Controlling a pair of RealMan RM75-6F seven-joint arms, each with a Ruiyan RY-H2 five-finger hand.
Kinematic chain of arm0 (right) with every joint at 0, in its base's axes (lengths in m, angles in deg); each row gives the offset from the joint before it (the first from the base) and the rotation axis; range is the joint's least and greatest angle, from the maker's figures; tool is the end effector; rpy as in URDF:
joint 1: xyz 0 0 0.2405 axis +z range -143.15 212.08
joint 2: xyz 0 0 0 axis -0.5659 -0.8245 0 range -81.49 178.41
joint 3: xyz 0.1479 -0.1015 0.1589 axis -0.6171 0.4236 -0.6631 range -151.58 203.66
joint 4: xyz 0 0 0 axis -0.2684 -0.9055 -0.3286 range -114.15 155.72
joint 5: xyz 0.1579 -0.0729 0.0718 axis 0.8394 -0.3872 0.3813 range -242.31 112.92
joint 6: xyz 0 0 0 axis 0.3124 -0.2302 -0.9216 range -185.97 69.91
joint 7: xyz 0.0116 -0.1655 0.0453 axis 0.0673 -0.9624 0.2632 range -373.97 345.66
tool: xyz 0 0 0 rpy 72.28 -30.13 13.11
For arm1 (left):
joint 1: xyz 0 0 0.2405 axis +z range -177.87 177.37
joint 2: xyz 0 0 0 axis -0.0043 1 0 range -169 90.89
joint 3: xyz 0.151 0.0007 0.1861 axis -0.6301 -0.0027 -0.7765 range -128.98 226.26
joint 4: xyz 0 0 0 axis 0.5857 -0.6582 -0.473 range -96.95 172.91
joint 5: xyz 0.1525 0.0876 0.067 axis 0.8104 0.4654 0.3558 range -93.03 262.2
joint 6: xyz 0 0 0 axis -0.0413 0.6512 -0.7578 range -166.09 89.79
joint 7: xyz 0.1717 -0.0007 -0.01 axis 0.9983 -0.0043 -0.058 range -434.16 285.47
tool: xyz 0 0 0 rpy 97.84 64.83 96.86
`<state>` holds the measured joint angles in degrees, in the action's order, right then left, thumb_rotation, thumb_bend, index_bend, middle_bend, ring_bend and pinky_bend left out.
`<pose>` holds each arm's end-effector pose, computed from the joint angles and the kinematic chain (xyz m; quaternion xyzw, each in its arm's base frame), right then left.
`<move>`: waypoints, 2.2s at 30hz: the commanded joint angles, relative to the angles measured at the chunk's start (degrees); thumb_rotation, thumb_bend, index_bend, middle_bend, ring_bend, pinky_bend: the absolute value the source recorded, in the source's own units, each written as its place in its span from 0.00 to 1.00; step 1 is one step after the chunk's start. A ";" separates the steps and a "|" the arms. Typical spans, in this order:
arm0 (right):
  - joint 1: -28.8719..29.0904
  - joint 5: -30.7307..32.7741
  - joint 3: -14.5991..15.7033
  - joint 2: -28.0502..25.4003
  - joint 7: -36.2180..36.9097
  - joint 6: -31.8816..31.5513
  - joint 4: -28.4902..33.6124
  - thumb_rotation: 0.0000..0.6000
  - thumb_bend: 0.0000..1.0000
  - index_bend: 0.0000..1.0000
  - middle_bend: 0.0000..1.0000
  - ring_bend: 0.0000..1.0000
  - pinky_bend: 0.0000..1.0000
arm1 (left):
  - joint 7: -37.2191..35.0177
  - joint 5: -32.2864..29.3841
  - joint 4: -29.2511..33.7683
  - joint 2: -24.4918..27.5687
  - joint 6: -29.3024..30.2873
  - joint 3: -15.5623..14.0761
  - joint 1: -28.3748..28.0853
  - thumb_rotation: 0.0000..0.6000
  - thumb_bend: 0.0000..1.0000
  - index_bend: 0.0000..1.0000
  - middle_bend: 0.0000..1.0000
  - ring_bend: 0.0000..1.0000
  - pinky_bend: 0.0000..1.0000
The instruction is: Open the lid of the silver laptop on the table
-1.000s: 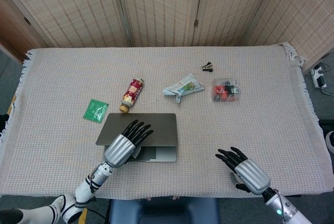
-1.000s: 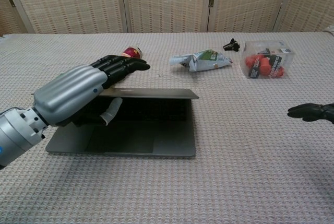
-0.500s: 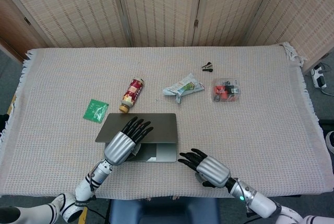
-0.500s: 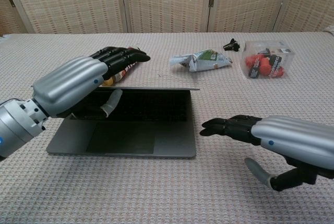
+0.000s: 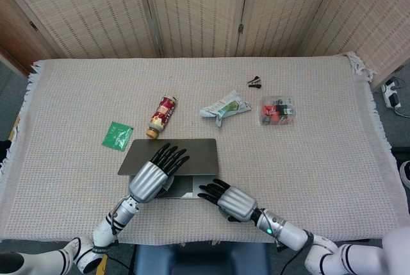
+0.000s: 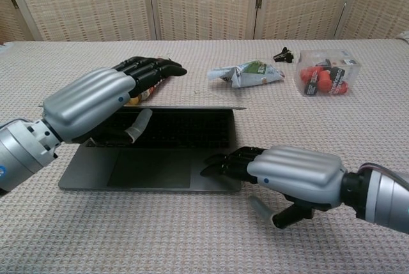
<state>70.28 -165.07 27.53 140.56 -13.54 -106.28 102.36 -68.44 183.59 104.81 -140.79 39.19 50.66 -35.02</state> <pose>-0.1332 -0.2421 -0.0748 0.8606 -0.3273 0.3430 0.1862 -0.1105 0.2878 -0.0291 -0.7489 -0.2121 -0.5230 0.3473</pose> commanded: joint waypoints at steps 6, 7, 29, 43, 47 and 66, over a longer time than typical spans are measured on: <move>2.53 3.54 0.26 2.16 -1.04 3.83 -1.35 1.00 0.78 0.00 0.03 0.07 0.00 | 0.39 -0.36 0.56 0.18 -0.15 0.13 -0.19 1.00 0.76 0.10 0.10 0.04 0.00; 2.76 4.00 0.33 2.18 -0.88 4.15 -1.16 1.00 0.78 0.00 0.03 0.07 0.00 | 0.42 -0.41 0.63 0.23 -0.16 0.15 -0.22 1.00 0.76 0.10 0.10 0.04 0.00; 4.75 8.23 1.11 3.03 -1.56 4.23 -1.37 1.00 0.78 0.00 0.09 0.06 0.00 | 3.38 -7.22 5.74 3.67 -2.12 5.39 -0.59 1.00 0.41 0.00 0.07 0.00 0.00; 5.35 11.16 0.90 4.11 -3.80 4.75 -1.92 1.00 0.78 0.00 0.10 0.06 0.00 | 1.63 -15.31 5.50 4.29 -2.36 12.16 -1.02 1.00 0.38 0.00 0.06 0.00 0.00; 5.54 11.75 0.76 4.31 -4.21 4.77 -1.97 1.00 0.78 0.00 0.10 0.06 0.00 | 1.95 -17.96 4.14 4.92 -3.50 14.47 -1.87 1.00 0.38 0.00 0.06 0.00 0.00; 6.44 13.48 0.53 5.33 -4.97 5.08 -2.91 1.00 0.78 0.00 0.10 0.07 0.00 | -0.15 -30.29 -5.83 7.80 -12.51 20.32 -5.02 1.00 0.38 0.00 0.04 0.00 0.00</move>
<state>76.72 -151.58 28.06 145.89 -18.51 -101.20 99.45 -68.31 153.71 99.40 -133.10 27.09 70.71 -39.75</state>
